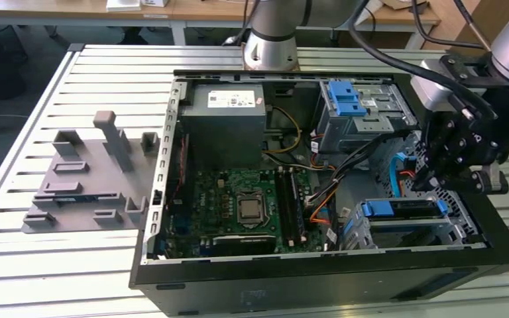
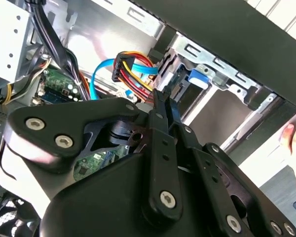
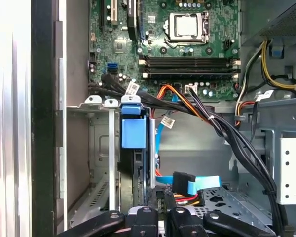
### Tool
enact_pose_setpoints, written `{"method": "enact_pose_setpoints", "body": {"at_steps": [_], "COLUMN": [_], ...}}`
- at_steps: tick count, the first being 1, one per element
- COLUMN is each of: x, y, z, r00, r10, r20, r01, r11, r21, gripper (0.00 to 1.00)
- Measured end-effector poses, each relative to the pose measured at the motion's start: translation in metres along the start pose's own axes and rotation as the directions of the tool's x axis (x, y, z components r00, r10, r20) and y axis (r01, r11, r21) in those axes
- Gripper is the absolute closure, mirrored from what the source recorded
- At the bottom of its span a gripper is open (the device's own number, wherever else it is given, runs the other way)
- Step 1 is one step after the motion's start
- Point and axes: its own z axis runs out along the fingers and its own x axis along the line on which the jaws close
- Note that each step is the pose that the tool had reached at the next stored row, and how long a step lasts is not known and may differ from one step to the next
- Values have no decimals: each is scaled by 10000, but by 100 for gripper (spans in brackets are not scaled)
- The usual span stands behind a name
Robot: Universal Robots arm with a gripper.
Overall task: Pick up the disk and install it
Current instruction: 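Insert the first disk wire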
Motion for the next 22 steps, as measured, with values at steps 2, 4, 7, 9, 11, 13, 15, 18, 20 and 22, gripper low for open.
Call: {"method": "enact_pose_setpoints", "body": {"at_steps": [2, 4, 7, 9, 11, 13, 15, 18, 20, 22], "x": [37, 69, 71, 74, 84, 92, 93, 99, 103, 107], "y": [-2, -5, -5, -5, -10, -13, -13, -14, -15, -15], "z": [10, 31, 39, 47, 61, 74, 84, 95, 99, 102], "r00": [10000, 10000, 10000, 10000, 10000, 10000, 10000, 10000, 10000, 10000], "r10": [18, 31, 35, 38, 39, 39, 40, 39, 40, 42], "r20": [0, 3, -2, 1, 1, 6, 13, 14, 14, 15], "r01": [-18, -31, -35, -38, -39, -39, -40, -39, -40, -42], "r11": [10000, 10000, 10000, 10000, 10000, 10000, 10000, 10000, 10000, 10000], "r21": [-11, -12, -12, -13, -15, -17, -19, -22, -23, -23], "gripper": [84, 84, 84, 84, 84, 84, 84, 84, 84, 84]}}
